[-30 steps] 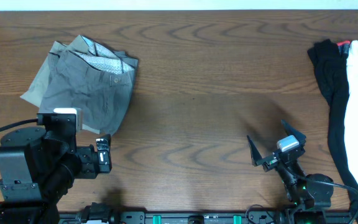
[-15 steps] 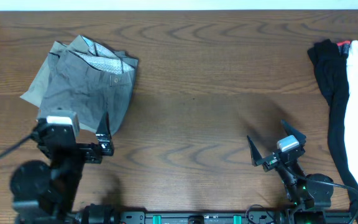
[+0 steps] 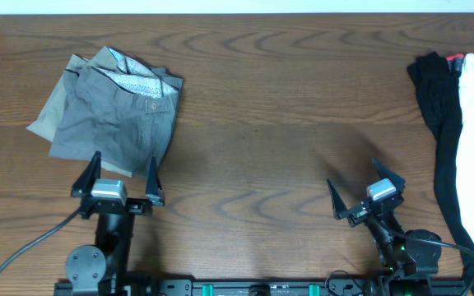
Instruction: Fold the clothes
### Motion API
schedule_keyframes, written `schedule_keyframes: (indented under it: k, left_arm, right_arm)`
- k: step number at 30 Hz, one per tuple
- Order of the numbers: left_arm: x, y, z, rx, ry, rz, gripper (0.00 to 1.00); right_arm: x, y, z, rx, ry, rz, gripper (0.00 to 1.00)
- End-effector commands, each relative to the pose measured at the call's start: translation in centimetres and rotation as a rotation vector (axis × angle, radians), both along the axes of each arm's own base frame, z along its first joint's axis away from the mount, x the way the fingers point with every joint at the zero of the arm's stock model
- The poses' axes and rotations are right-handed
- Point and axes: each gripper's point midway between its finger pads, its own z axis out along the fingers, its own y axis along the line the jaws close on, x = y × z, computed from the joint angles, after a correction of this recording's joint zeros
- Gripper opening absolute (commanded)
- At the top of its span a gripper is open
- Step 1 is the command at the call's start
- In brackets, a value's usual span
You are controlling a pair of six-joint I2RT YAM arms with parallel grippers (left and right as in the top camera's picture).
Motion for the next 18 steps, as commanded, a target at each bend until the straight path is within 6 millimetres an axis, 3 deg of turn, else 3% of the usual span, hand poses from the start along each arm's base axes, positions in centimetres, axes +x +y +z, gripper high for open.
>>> schedule_keyframes:
  k: [1, 9, 18]
  left_arm:
    - [-0.2, -0.1, -0.5, 0.014, -0.039, -0.004, 0.98]
    - [0.7, -0.1, -2.6, 0.014, -0.044, -0.006, 0.98]
    - [1.5, -0.1, -7.5, -0.011, 0.082, -0.011, 0.98]
  right_arm:
    - [0.0, 0.0, -0.1, -0.007, -0.002, 0.002, 0.99]
    - [0.0, 0.0, -0.1, -0.007, -0.001, 0.002, 0.99]
    - [0.0, 0.0, -0.1, -0.007, -0.001, 0.002, 0.99]
